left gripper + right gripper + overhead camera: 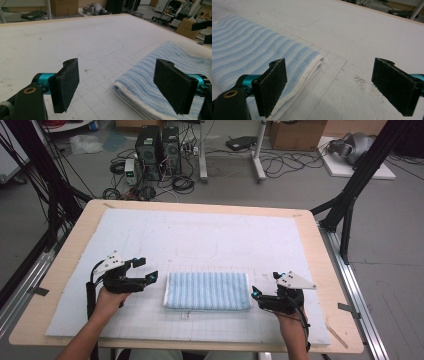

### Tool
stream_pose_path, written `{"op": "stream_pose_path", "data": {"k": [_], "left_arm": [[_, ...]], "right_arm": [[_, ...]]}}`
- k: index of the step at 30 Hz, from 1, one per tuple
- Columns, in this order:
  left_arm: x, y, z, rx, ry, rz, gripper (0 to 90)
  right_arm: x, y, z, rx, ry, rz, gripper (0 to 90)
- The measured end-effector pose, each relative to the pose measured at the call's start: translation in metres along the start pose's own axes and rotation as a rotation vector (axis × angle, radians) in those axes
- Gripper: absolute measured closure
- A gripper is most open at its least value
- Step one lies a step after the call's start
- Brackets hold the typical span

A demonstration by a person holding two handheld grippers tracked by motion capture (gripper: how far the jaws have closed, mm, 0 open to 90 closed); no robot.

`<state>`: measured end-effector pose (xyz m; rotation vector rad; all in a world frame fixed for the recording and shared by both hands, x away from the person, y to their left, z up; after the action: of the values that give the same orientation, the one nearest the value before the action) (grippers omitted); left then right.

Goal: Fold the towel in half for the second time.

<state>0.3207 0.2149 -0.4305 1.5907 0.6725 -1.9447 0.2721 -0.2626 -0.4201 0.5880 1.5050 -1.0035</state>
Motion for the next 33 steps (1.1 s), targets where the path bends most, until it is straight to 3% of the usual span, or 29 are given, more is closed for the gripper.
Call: {"op": "stream_pose_path", "data": {"k": [4, 15, 33], "left_arm": [[0.0, -0.003, -0.001, -0.004, 0.005, 0.001, 22.9], [-0.008, -0.022, 0.001, -0.033, 0.036, 0.045, 24.9], [-0.006, -0.027, 0.0, -0.056, 0.048, 0.037, 25.9]], "right_arm": [[-0.004, -0.004, 0.002, 0.019, -0.001, 0.028, 11.8], [-0.011, -0.013, -0.001, 0.052, -0.027, 0.04, 11.5], [-0.009, -0.015, 0.007, 0.076, 0.016, 0.043, 11.4]]}}
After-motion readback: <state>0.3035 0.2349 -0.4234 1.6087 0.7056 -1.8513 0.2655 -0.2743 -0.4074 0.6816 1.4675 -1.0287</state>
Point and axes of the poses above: each handheld gripper's, and its own axes: y roughly forward along the jaws, x roughly out of its underside, z roughly to its right, the point moved 1 cm from there along y, roughly forward along the jaws, and after that the axes turned 13 degrees about z, right-handed, at the moved point
